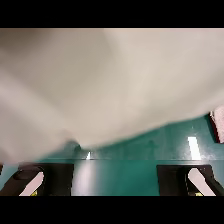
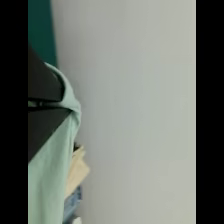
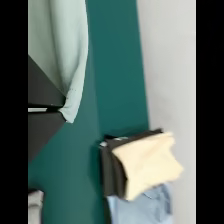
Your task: Fold the shirts.
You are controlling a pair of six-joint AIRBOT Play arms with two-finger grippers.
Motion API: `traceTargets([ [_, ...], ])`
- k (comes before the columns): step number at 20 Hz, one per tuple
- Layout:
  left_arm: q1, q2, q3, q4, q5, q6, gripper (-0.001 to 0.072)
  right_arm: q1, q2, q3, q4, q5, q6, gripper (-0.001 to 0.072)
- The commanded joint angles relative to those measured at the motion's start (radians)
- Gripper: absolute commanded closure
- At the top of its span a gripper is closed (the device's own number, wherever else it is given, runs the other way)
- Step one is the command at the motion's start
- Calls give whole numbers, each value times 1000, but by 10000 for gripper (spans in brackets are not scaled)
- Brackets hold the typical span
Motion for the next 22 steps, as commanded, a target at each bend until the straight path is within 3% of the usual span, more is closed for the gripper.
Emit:
traceTargets([
  [1, 1, -78, -257, -16, -123, -53, 684, 61, -68, -164, 4, 35, 3, 696],
  [5, 1, -277, -492, -122, -172, 20, 684, 286, -260, -283, -215, 67, 4, 696],
  [9, 1, -535, -518, -109, -85, 26, 684, 379, -516, -317, -232, 10, 4, 696],
  [12, 1, -705, -413, -117, 28, 26, 684, 380, -707, -188, -223, -77, 4, 696],
  [17, 1, -865, -175, -98, 31, 34, 684, 381, -898, 50, -223, -94, 4, 696],
  [19, 1, -864, -174, -52, -17, 82, 683, 381, -874, -12, -224, -124, 1, 697],
  [22, -2, -865, -185, 1, -214, 123, 684, 381, -804, -168, -227, -122, -33, 697],
])
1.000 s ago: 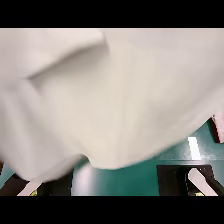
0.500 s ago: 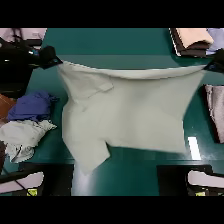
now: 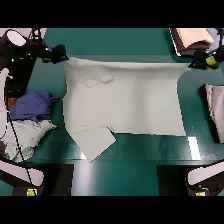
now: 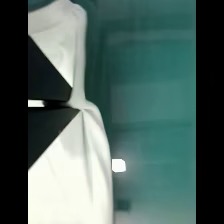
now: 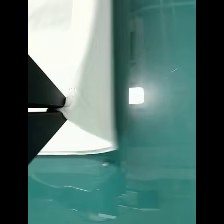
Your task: Fold the shirts.
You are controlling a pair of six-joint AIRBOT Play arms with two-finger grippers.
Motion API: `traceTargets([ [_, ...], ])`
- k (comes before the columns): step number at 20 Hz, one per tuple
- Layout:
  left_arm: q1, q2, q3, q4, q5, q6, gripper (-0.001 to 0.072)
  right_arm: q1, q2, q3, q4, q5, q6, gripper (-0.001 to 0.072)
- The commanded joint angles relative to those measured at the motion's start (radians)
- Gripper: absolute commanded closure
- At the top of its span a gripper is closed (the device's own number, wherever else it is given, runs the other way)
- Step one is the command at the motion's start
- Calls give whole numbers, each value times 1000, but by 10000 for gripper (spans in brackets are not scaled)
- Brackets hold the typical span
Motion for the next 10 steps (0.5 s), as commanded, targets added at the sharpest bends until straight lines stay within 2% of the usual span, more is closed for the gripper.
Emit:
traceTargets([
  [1, -4, -17, -11, 66, -191, 43, 685, 2, 55, -149, -2, -35, -24, 696],
  [5, -6, -17, -188, 74, -193, 39, 683, 28, 106, -355, 0, -92, -24, 695],
  [7, -6, -17, -254, 74, -175, 5, 680, 54, 115, -415, 1, -128, -24, 694],
  [8, -6, -17, -267, 74, -172, 5, 533, 63, 114, -425, 1, -128, -24, 695],
  [9, -6, -15, -268, 73, -178, -5, 274, 69, 115, -424, 1, -124, -23, 684],
  [10, -3, -9, -268, 73, -188, -12, 247, 69, 115, -410, 3, -116, -23, 530],
])
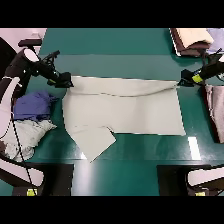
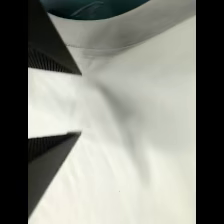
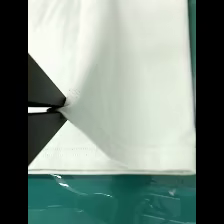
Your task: Fold the shirts.
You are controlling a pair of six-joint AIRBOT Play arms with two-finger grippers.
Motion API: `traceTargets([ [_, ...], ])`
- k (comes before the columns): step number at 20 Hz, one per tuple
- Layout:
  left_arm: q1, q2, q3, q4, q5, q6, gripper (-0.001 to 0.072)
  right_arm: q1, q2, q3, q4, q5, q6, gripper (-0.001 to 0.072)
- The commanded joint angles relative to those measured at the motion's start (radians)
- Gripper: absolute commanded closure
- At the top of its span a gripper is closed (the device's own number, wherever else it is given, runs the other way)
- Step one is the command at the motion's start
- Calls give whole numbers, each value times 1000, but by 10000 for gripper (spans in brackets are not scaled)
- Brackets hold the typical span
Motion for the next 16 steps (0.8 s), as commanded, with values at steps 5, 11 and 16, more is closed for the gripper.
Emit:
traceTargets([
  [5, 2, 218, -207, 97, -77, -24, 246, -9, 156, -77, 1, 72, -27, 324],
  [11, 2, 703, -862, -21, 4, -50, 246, -8, 450, -343, 6, -37, -35, 324],
  [16, 2, 843, -1123, -155, 21, -49, 246, -8, 525, -395, 29, -53, -35, 324],
])
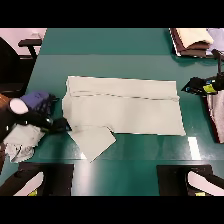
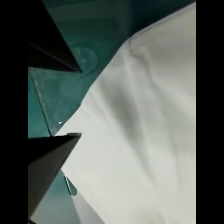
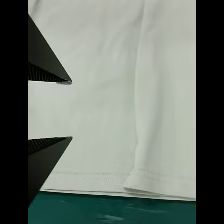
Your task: Fold the shirts.
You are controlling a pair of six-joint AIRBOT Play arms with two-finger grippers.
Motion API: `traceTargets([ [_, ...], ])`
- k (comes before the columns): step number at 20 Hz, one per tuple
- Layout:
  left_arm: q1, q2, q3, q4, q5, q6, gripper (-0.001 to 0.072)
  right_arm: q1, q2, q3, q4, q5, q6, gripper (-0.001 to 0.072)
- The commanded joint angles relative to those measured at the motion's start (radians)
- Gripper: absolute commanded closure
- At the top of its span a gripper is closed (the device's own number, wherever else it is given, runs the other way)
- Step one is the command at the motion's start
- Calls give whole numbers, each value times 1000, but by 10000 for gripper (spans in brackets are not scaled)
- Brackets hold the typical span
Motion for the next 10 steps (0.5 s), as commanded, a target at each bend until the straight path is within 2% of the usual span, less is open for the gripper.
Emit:
traceTargets([
  [1, 0, 82, -172, -95, 42, 8, 246, 0, 60, -42, 10, -19, -1, 324],
  [6, -3, 79, -226, -220, 219, 99, 246, 0, 73, -42, 9, 3, -1, 325],
  [9, -65, 79, -238, -229, 298, 100, 247, 0, 74, -42, 10, 23, -1, 324],
  [10, -90, 79, -238, -250, 313, 100, 301, -1, 74, -42, 10, 35, -1, 325],
])
